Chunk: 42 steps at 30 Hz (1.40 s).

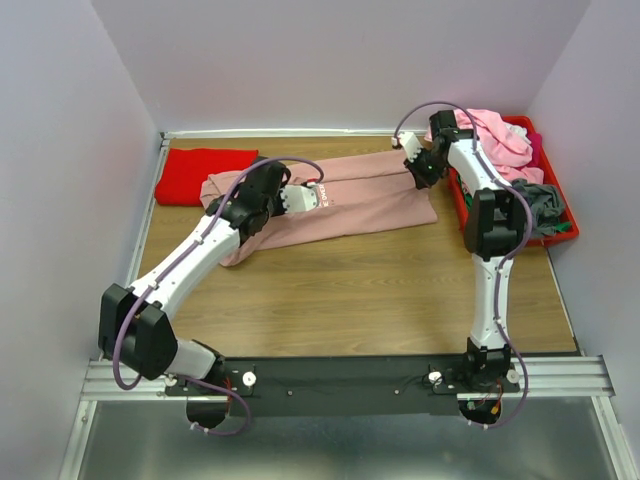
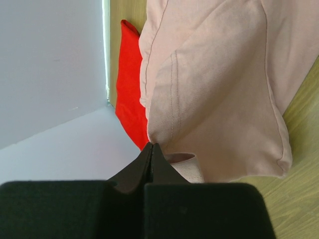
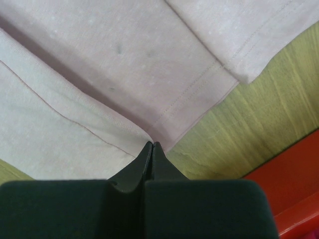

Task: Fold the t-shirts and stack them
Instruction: Fold the tshirt

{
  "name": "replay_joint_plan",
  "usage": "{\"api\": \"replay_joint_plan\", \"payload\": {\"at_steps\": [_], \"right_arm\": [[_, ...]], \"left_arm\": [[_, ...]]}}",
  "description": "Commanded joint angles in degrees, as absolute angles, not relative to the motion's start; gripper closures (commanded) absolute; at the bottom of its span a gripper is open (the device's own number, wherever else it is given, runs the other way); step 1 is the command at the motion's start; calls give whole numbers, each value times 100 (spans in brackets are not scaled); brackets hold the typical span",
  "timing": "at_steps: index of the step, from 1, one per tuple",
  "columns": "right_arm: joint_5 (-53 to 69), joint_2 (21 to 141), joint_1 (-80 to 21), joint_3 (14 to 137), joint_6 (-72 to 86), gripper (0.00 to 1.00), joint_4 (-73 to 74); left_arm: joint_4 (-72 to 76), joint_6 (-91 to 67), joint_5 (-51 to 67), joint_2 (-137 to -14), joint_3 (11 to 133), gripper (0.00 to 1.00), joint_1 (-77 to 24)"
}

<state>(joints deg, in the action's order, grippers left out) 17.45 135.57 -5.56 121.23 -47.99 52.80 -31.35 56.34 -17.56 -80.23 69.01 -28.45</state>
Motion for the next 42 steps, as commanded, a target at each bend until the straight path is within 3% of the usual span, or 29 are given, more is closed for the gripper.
{"api": "replay_joint_plan", "payload": {"at_steps": [1, 13, 14, 17, 20, 42], "right_arm": [[1644, 13728, -606, 12392, -4685, 96, 5203], [1617, 13816, -650, 12489, -4570, 93, 5124], [1591, 13825, -659, 12481, -4562, 89, 5115], [1503, 13790, -668, 12463, -4518, 44, 5098], [1512, 13615, -668, 12419, -4378, 34, 5028], [2970, 11734, -668, 10311, -3964, 31, 4474]], "left_arm": [[-3059, 5581, -1828, -8077, 7101, 100, -2786], [-3032, 5590, -1846, -8121, 7146, 100, -2786], [-3024, 5599, -1854, -8130, 7146, 100, -2777], [-3015, 5599, -1854, -8147, 7163, 100, -2786], [-3006, 5616, -1863, -8191, 7198, 100, -2777], [-2646, 6091, -2373, -9000, 7523, 100, -2769]]}}
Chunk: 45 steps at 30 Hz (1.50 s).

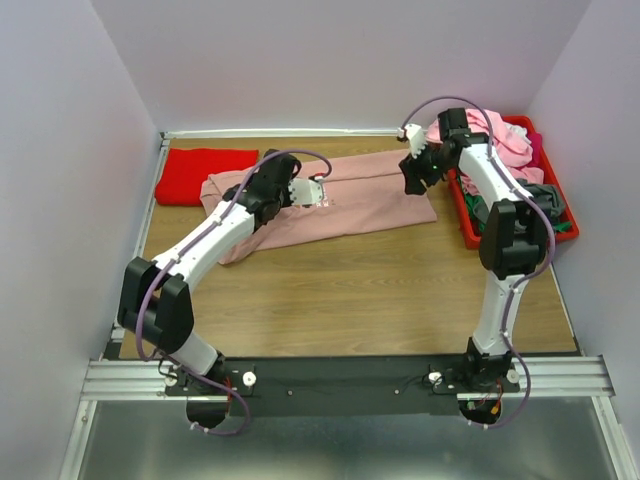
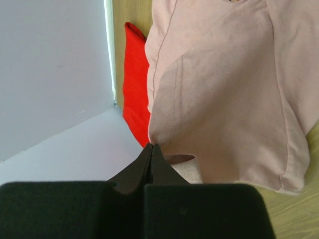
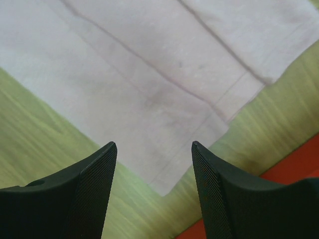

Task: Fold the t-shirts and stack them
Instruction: Fold the tshirt

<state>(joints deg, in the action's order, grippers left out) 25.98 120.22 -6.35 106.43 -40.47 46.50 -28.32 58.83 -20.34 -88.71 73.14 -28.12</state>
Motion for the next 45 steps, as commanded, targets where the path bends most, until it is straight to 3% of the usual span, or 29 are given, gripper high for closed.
{"api": "replay_joint_plan", "payload": {"at_steps": [1, 19, 45], "right_arm": [[2997, 11681, -668, 10231, -3964, 31, 4430], [3568, 11118, -659, 9211, -3902, 32, 4131], [3647, 11013, -668, 8921, -3946, 32, 4017]], "left_arm": [[-2619, 6134, -2434, -9026, 7523, 100, -2769], [-1969, 6750, -2725, -9623, 7813, 100, -2716], [-1143, 7101, -3085, -10230, 7972, 100, -2707]]}}
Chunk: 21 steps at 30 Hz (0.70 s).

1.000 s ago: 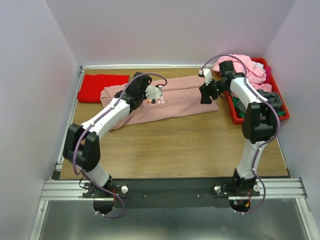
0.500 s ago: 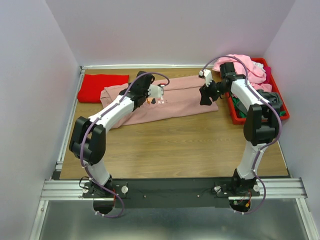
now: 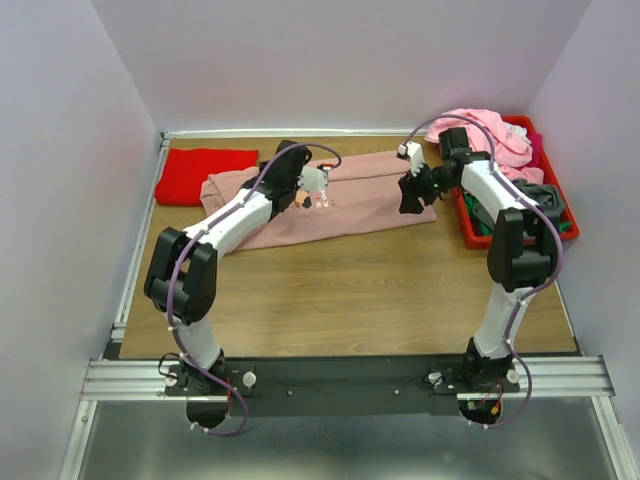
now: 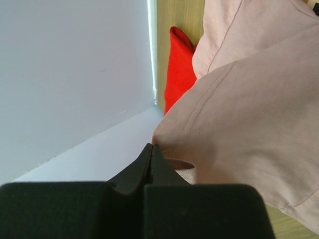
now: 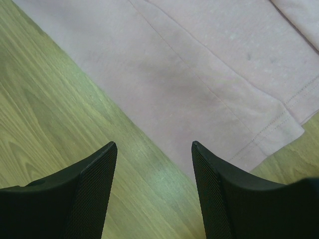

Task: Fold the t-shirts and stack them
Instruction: Fold the tshirt

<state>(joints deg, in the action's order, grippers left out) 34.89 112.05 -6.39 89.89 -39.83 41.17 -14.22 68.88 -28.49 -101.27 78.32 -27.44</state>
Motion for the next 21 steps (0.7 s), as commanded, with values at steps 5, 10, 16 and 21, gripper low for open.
{"api": "replay_joint_plan", "payload": {"at_steps": [5, 10, 16, 21], "right_arm": [[3647, 11021, -659, 8903, -3955, 32, 4008], [3647, 11022, -668, 8886, -3955, 32, 3999], [3665, 11013, -659, 8851, -3973, 31, 3990], [3674, 11022, -668, 8833, -3981, 31, 3990]], "left_arm": [[-1037, 7146, -3111, -10336, 8016, 100, -2707], [-958, 7163, -3120, -10450, 8042, 100, -2707], [-835, 7207, -3164, -10564, 8095, 100, -2698], [-660, 7286, -3217, -10643, 8147, 100, -2698]]}}
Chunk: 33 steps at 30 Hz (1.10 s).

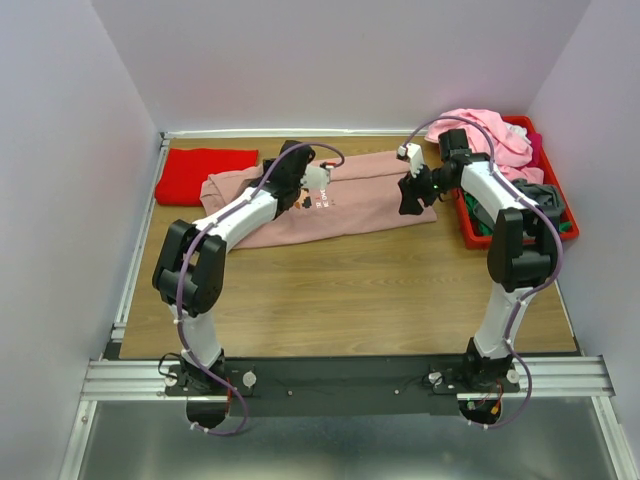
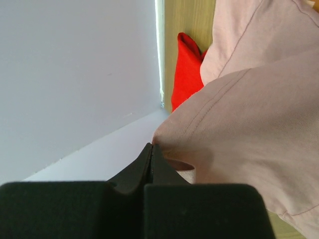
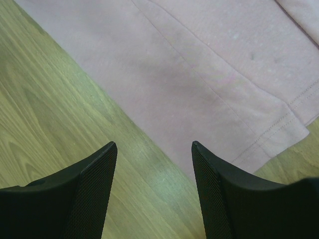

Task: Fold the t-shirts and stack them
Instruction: Fold the tshirt

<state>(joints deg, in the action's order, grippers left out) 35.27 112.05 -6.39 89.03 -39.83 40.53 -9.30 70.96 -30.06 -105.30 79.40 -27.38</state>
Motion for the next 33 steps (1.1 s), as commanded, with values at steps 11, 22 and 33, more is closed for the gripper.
{"api": "replay_joint_plan", "payload": {"at_steps": [11, 22, 33], "right_arm": [[3674, 11048, -668, 8815, -3990, 32, 3990], [3656, 11074, -668, 8815, -3990, 31, 3990], [3709, 11031, -668, 8710, -3973, 31, 3990]], "left_arm": [[-440, 7409, -3243, -10793, 8227, 100, -2707], [-281, 7471, -3234, -10907, 8270, 100, -2689], [560, 6700, -3821, -11197, 8288, 43, -2681]]}}
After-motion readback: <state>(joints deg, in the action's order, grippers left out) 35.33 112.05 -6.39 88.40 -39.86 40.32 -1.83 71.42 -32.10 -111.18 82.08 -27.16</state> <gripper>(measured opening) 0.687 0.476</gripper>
